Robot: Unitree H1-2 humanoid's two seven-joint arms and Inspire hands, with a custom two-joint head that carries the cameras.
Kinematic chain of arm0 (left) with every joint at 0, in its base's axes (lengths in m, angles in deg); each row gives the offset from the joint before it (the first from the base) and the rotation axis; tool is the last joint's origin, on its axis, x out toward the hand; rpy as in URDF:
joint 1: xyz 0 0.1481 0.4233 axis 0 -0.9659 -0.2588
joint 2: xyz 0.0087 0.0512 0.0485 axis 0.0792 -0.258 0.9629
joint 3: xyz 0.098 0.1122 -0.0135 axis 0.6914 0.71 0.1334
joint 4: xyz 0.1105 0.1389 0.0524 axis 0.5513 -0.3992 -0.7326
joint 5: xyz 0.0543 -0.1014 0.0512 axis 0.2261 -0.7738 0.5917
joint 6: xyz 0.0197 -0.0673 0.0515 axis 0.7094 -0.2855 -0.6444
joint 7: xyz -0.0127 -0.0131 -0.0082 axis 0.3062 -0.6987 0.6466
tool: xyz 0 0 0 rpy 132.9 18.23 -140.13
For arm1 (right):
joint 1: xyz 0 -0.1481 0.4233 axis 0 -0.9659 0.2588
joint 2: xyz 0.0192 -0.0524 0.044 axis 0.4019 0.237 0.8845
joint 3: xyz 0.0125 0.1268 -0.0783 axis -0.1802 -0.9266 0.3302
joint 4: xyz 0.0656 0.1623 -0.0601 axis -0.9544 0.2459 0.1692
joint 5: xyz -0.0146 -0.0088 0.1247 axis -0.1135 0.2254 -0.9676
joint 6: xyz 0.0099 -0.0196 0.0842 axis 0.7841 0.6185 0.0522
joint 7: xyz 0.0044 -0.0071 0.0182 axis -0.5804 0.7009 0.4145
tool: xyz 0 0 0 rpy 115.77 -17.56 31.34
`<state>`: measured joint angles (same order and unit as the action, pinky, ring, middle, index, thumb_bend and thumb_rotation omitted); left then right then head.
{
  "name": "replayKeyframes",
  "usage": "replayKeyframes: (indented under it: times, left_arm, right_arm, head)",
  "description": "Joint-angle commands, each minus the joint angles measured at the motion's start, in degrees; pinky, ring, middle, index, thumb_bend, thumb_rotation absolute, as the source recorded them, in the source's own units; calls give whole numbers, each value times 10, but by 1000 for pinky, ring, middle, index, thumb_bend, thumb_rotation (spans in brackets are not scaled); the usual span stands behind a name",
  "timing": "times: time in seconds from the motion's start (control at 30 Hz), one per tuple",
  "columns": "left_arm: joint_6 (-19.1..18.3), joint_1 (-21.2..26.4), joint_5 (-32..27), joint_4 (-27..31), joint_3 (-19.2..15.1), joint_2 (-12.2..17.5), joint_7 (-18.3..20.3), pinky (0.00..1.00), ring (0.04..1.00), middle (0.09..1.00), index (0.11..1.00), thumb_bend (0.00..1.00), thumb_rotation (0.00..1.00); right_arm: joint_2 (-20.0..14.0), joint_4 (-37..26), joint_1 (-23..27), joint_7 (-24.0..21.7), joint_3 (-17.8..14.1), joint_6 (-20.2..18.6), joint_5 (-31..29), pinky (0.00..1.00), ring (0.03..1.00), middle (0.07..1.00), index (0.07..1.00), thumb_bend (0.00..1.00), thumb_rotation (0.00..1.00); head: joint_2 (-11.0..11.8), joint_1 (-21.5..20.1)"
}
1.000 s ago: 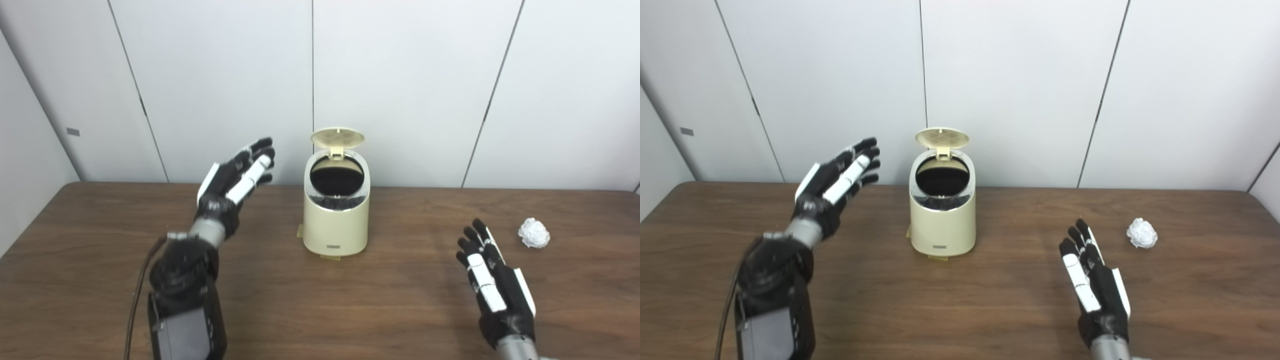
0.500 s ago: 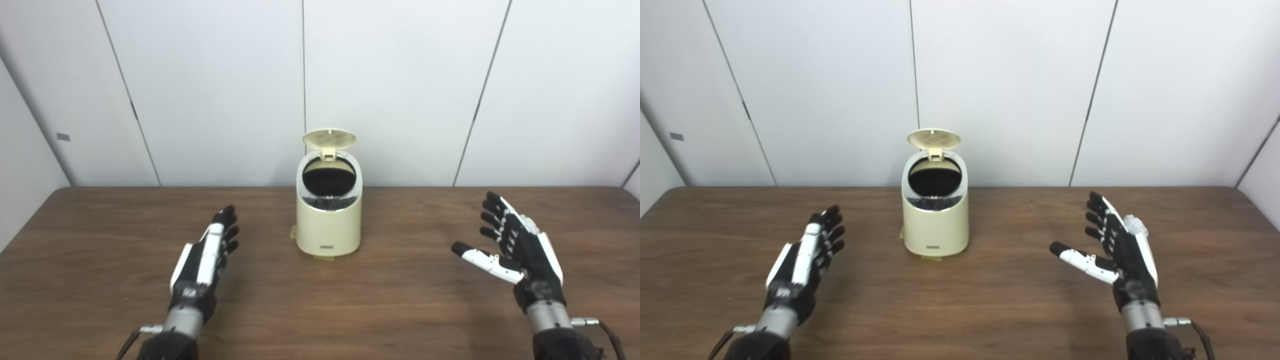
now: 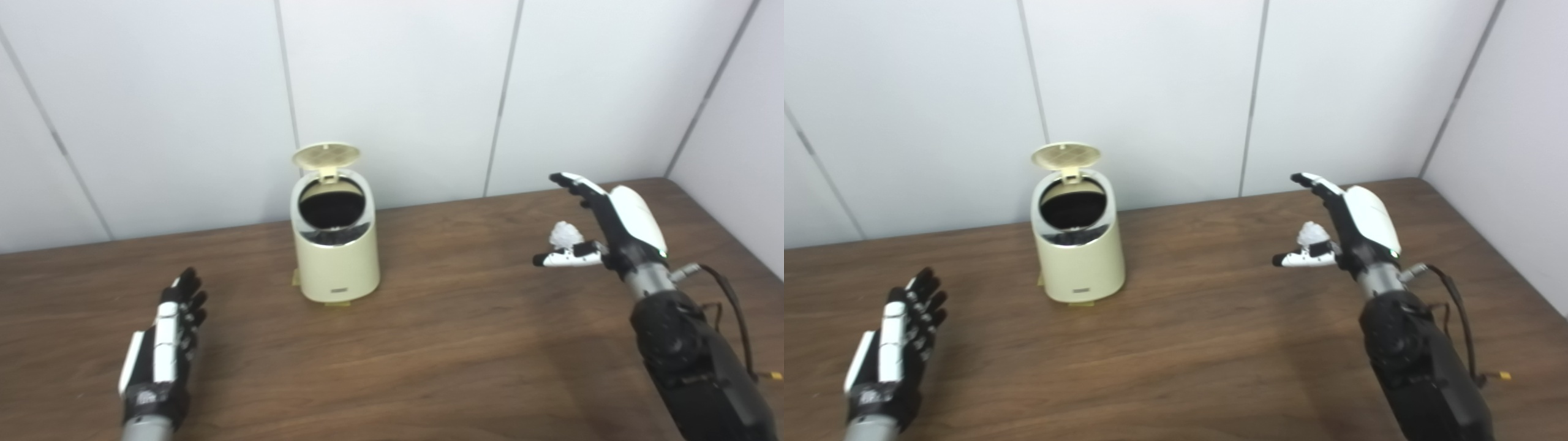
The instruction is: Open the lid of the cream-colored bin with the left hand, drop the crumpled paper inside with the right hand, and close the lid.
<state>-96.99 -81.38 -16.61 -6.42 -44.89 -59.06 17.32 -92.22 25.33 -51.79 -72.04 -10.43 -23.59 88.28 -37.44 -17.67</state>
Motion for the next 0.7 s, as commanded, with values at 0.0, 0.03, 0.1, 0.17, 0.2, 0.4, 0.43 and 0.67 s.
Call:
replayKeyframes:
  times: [0.0,0.03,0.1,0.17,0.2,0.4,0.43,0.67]
  left_arm:
    - [22,12,-16,5,5,7,-2,1000,987,995,1000,551,976]
    - [19,12,-21,5,6,10,-1,1000,993,998,1000,560,972]
    - [14,11,-28,9,7,17,1,1000,997,1000,1000,560,971]
    - [5,11,-29,18,12,24,0,1000,1000,1000,1000,547,972]
    - [2,11,-32,21,13,27,0,1000,1000,1000,1000,541,976]
    - [-7,12,-46,32,16,41,-3,1000,1000,1000,1000,514,973]
    - [-9,11,-48,34,16,42,-5,1000,1000,1000,1000,509,971]
    - [-28,7,-54,55,20,56,-5,1000,1000,1000,1000,528,976]
  right_arm:
    - [-27,-9,35,-8,2,-15,34,701,823,832,802,926,106]
    - [-35,-10,38,-19,5,-28,47,696,830,835,804,925,110]
    - [-49,-9,44,-36,12,-44,71,710,848,837,805,924,116]
    - [-61,-3,51,-52,14,-57,84,725,852,834,798,931,118]
    - [-66,-1,57,-65,17,-72,94,727,854,833,797,933,118]
    - [-87,39,87,-107,37,-107,128,662,825,828,789,941,117]
    - [-89,51,92,-108,40,-106,128,652,814,820,780,948,112]
    - [-97,133,138,-122,65,-101,124,729,834,822,782,923,116]
  head:
    - [-1,-8]
    - [-2,-11]
    - [-3,-19]
    - [-4,-23]
    - [-5,-25]
    - [-8,-30]
    - [-8,-30]
    - [-11,-36]
